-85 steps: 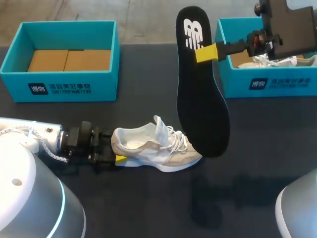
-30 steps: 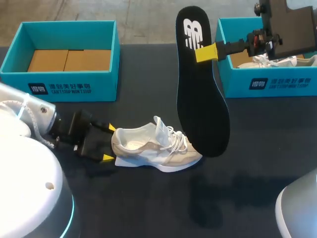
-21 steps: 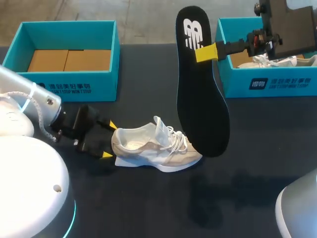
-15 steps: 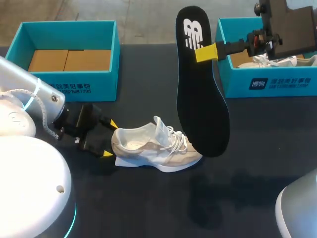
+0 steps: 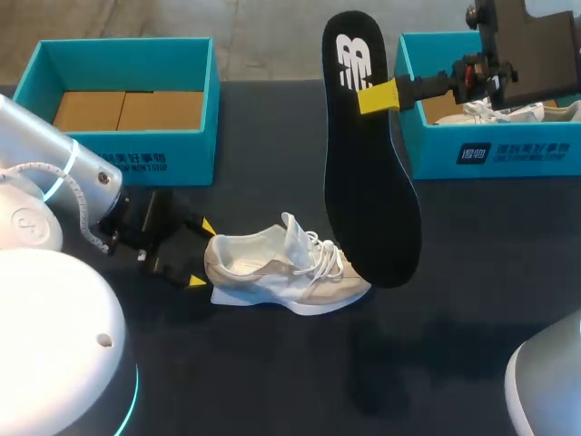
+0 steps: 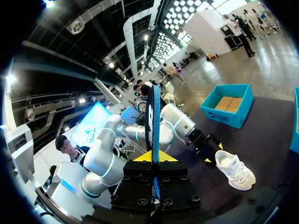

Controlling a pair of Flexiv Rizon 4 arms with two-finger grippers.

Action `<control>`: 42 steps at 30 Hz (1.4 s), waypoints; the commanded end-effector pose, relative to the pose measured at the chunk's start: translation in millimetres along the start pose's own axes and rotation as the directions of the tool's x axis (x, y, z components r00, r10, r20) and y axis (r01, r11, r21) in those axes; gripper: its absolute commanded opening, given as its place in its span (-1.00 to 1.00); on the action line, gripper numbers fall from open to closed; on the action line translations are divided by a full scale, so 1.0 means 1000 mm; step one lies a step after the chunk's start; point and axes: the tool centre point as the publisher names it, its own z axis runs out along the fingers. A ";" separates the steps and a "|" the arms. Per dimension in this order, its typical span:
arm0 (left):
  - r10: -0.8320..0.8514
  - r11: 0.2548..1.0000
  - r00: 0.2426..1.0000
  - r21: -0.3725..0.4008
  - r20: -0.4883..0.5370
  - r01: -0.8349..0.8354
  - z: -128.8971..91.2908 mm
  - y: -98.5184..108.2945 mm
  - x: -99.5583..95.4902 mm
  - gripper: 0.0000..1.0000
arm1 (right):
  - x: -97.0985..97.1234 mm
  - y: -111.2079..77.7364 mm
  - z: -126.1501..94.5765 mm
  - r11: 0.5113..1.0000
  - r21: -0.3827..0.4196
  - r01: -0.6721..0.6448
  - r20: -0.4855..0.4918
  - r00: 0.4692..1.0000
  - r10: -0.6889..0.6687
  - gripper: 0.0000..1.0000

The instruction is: Take the shoe out of the shoebox, open the shoe tongue, remove and reinsert the insole, then place the shoe into the shoebox

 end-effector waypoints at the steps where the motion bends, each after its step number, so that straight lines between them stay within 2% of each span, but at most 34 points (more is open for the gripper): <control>1: 0.001 1.000 1.000 -0.003 0.001 -0.001 -0.001 0.000 0.001 1.00 | -0.001 0.004 0.004 1.000 0.005 0.000 -0.001 1.000 0.000 -1.00; 11: -0.002 0.989 1.000 -0.150 0.029 0.006 -0.012 -0.015 0.003 1.00 | -0.001 0.004 0.004 1.000 0.005 0.000 -0.001 1.000 0.000 -1.00; 24: -0.026 0.915 0.999 -0.402 0.019 0.031 -0.006 -0.026 0.001 1.00 | -0.001 0.004 0.004 1.000 0.005 0.000 -0.001 1.000 0.000 -1.00; 38: -0.067 0.838 0.998 -0.542 -0.003 0.055 0.002 -0.036 0.001 1.00 | -0.001 0.004 0.004 1.000 0.005 0.000 -0.001 1.000 0.000 -1.00; 42: -0.072 0.835 0.997 -0.547 -0.004 0.058 0.002 -0.037 0.001 1.00 | -0.001 0.004 0.004 1.000 0.005 0.000 -0.001 1.000 0.000 -1.00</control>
